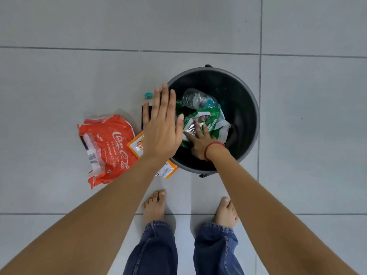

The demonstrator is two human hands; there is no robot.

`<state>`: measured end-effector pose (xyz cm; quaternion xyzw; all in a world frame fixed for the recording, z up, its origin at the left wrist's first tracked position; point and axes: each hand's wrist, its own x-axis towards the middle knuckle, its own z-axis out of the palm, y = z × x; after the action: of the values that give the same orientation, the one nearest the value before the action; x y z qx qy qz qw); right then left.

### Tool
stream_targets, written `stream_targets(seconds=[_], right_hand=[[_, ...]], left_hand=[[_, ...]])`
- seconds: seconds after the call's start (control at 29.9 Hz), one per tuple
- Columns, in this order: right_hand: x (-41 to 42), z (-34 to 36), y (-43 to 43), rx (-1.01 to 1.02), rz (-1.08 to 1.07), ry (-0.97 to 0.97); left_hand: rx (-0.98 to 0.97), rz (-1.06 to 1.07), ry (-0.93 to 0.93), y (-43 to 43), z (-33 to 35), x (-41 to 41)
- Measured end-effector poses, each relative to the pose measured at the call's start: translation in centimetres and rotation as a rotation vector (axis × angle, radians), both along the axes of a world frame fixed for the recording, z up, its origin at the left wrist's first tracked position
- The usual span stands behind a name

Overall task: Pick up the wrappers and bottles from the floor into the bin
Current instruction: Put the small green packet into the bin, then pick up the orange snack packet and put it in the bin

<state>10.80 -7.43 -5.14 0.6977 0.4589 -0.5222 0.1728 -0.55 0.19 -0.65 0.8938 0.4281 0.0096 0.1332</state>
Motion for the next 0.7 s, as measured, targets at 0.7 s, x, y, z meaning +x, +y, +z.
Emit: stream_targets(seconds=[0.7], right_hand=[[6.9, 5.1, -3.4, 0.836, -0.294, -0.586]], left_hand=[[-0.702, 0.396, 0.37, -14.2, -10.8, -14.7]])
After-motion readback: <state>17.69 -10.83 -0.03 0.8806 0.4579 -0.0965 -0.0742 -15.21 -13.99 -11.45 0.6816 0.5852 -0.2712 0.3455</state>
